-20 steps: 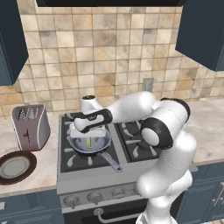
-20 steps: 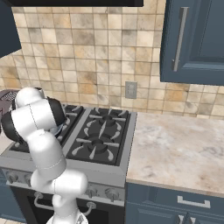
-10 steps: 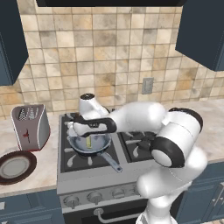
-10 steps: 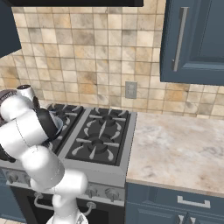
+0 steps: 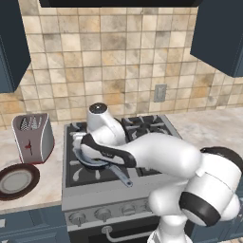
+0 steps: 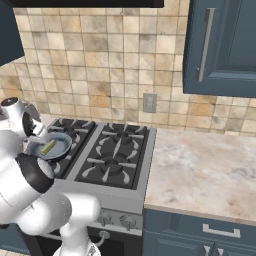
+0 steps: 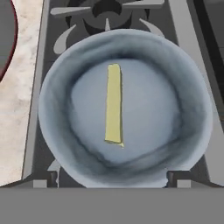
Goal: Pick up the butter stick and place it in the pan. Then turn on the burner for the pan.
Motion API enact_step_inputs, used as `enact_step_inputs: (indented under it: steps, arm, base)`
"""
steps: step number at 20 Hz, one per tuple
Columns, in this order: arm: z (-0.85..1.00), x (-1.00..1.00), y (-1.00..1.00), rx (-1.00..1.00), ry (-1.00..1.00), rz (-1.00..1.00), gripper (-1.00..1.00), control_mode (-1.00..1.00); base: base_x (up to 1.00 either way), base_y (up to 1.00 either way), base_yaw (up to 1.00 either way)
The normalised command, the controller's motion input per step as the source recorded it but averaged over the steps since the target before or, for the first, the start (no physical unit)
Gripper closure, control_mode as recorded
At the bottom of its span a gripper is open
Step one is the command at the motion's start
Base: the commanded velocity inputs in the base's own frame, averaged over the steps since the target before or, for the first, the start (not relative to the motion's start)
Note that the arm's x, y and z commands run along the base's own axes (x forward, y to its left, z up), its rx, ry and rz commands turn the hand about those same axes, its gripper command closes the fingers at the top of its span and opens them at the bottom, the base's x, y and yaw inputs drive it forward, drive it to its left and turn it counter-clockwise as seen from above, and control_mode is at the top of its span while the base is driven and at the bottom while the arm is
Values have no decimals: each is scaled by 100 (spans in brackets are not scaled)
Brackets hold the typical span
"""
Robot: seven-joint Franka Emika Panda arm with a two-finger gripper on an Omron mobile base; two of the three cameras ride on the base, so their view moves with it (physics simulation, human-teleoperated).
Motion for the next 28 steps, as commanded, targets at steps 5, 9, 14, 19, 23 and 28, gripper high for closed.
enact_step_inputs:
  steps: [5, 9, 14, 19, 23, 28]
  arm:
    - [51, -34, -4, 2, -14, 0, -100, -100]
    - [25, -57, -1, 0, -20, 0, -100, -100]
    - [9, -73, -1, 0, -30, 0, -100, -100]
    - [5, -73, -2, 0, -33, 0, -100, -100]
    - [0, -72, -1, 2, -30, 0, -100, -100]
    - [5, -67, 0, 3, -28, 0, -100, -100]
  base:
    - [0, 0, 0]
    - [0, 0, 0]
    - [0, 0, 0]
    - [0, 0, 0]
    - [0, 0, 0]
    - [0, 0, 0]
